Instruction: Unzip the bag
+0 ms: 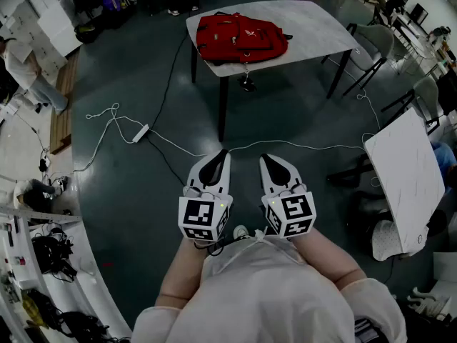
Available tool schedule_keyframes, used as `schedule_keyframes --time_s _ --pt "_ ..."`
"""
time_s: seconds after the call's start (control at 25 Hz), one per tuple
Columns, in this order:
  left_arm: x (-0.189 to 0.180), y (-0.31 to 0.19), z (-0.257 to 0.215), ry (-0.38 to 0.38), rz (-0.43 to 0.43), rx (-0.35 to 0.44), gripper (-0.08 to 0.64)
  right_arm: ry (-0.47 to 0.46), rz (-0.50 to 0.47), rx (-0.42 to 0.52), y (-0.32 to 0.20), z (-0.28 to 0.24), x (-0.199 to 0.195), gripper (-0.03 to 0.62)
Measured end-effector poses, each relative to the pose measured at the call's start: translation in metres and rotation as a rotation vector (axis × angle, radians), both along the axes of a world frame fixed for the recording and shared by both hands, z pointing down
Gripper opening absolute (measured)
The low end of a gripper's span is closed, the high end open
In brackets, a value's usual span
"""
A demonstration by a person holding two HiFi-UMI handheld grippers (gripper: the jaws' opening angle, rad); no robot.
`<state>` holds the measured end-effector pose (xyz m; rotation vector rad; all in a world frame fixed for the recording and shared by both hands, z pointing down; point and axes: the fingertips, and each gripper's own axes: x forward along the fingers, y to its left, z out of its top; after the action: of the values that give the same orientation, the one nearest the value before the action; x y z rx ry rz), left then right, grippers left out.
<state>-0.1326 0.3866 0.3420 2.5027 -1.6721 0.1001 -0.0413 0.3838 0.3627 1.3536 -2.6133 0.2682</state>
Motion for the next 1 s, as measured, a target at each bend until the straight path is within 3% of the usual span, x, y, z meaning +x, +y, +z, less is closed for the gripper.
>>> schedule_keyframes --time_s 0.52,0.8,1.0 --pt "0.009 -0.011 0.006 -0.002 0.018 -0.018 0.023 -0.1 0.047 -0.083 -0.011 0.011 0.009 0.028" --pt "0.013 -0.028 0.021 0.02 0.017 -0.047 0.023 -0.077 0.065 -0.119 -0.024 0.027 0.019 0.028" --pt "0.027 -0.054 0.036 0.027 0.019 -0.081 0.023 -0.094 0.024 -0.182 -0.048 0.048 0.026 0.029"
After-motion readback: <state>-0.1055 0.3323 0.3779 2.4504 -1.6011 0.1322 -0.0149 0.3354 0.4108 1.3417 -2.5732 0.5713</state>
